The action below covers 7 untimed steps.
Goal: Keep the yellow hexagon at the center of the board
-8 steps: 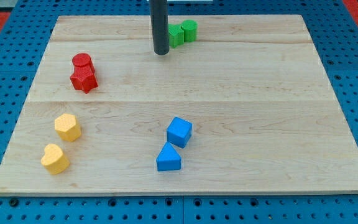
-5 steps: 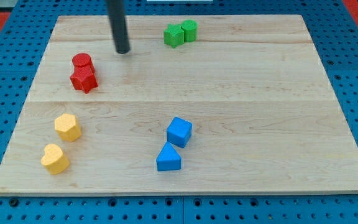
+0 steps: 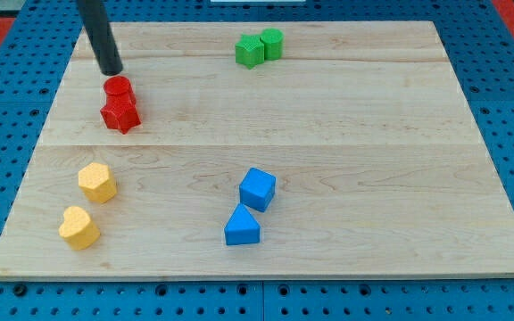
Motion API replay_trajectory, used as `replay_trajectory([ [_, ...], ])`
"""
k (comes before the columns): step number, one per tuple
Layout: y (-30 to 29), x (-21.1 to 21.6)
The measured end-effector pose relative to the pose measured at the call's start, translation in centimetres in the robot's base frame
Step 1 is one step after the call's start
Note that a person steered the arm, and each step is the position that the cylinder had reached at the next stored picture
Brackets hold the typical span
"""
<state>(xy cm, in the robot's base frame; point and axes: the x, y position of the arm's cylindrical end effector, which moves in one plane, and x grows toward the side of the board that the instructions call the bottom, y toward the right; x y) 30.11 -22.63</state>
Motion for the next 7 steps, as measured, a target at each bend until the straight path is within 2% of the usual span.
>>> replay_trajectory([
  [1,-4.2,0.4],
  [2,-6.9,3.2],
  [3,-6.7,8.4],
  [5,-0.9,18.6],
  [6,0.4,22.1],
  [7,3.9,22.1],
])
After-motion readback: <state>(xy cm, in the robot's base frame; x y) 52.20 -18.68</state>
